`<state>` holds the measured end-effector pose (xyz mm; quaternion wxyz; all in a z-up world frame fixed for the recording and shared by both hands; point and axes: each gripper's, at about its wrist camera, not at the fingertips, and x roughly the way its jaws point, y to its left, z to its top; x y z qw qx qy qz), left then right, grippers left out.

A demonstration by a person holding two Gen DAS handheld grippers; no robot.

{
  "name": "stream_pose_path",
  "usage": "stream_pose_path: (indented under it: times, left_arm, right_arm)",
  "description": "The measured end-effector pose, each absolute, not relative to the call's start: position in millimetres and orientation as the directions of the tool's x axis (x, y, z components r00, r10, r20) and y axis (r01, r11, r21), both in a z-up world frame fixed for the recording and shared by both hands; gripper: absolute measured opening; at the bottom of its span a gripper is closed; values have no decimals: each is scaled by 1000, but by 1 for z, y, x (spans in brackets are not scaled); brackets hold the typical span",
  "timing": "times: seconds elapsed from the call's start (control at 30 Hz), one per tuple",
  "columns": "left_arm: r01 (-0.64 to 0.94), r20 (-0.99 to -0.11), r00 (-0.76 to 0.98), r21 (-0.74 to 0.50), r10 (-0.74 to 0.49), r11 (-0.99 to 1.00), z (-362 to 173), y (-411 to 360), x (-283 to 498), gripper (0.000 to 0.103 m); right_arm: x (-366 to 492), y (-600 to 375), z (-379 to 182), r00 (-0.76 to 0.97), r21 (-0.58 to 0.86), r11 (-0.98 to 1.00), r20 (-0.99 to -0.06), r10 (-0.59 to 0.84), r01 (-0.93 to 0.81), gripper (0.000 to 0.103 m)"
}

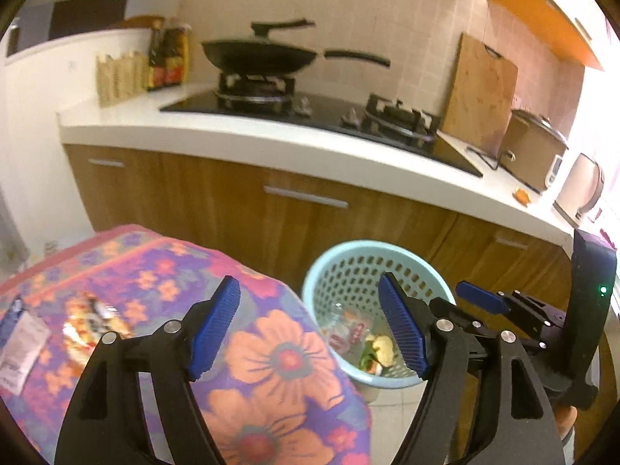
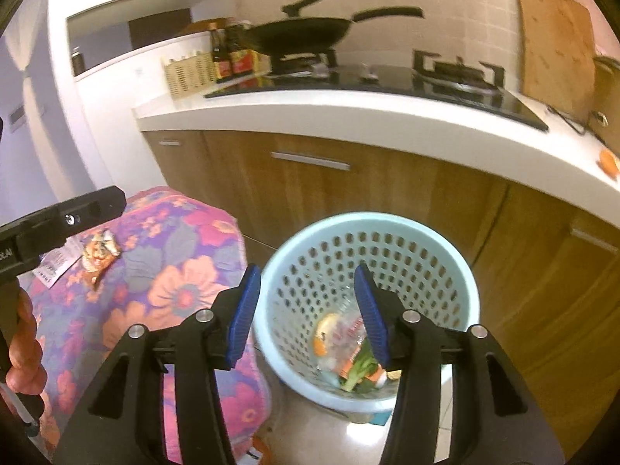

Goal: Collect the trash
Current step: 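Move both tools back over the table toward the milk carton and snack bag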

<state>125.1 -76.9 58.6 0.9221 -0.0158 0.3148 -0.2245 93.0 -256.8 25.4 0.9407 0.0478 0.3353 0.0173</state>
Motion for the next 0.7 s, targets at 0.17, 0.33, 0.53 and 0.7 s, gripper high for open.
stream_pose_path:
  times: [0.17,0.33,0.53,0.7]
  left_arm:
    - [376,-535,747,-151,-395,914,68,-46,107,76]
    - [334,-501,781,-170,-373,927,75,-9,93,80]
    - [289,-489,816,-118,-309,950,75,34,77,85]
    - [211,-487,842,-95,-231,973,69,78,62,86]
  right_arm:
    - [93,-220,38,785,61,996,-614,84,-59,57]
    - [94,-178,50,792,29,991,-598,121,-129,68]
    - [101,-129,50,779,15,980,-604,167,-198,78]
    - [113,-92,38,749,39,967,-624,221,-253,79]
